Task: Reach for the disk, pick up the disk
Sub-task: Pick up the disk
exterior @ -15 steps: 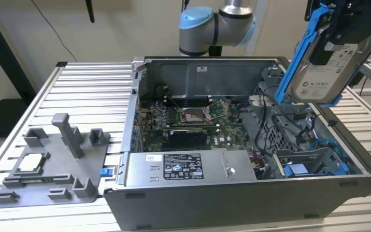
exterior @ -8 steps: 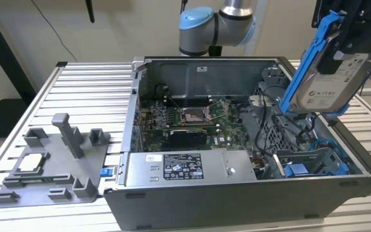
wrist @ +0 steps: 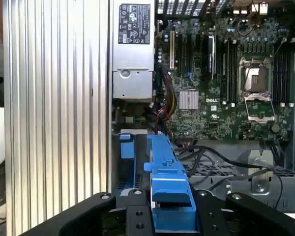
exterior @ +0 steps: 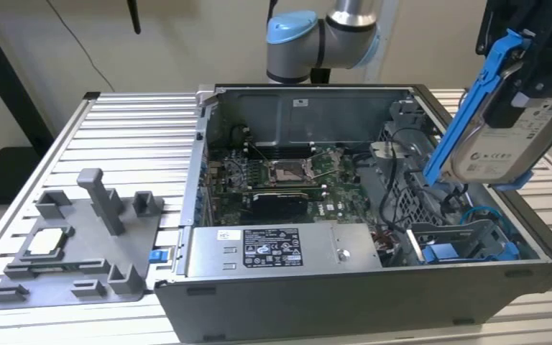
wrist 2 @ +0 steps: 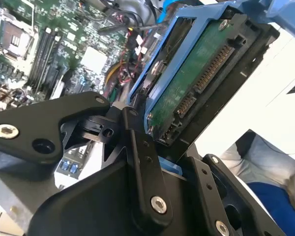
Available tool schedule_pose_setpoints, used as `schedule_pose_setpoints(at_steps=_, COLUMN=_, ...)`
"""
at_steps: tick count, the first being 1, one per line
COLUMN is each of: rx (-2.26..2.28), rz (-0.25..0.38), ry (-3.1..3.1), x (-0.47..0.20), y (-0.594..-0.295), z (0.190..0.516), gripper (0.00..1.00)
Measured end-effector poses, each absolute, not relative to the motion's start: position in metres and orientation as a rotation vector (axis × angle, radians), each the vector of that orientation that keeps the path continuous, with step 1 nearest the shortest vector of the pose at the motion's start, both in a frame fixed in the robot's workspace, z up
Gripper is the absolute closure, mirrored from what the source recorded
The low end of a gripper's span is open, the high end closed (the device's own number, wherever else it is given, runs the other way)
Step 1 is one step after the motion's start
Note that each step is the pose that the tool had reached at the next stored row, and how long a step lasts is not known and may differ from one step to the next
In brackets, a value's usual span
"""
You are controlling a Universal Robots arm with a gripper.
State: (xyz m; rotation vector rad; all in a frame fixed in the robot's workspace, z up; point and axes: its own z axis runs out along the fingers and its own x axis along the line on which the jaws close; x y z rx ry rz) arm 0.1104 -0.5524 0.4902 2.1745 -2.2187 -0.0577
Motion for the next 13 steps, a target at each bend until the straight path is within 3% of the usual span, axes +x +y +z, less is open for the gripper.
schedule_pose_setpoints(at_steps=13, rx=2.175, rz=-0.058, ry=-2.219, x=0.11, y=-0.575, z=0.478, gripper=1.0)
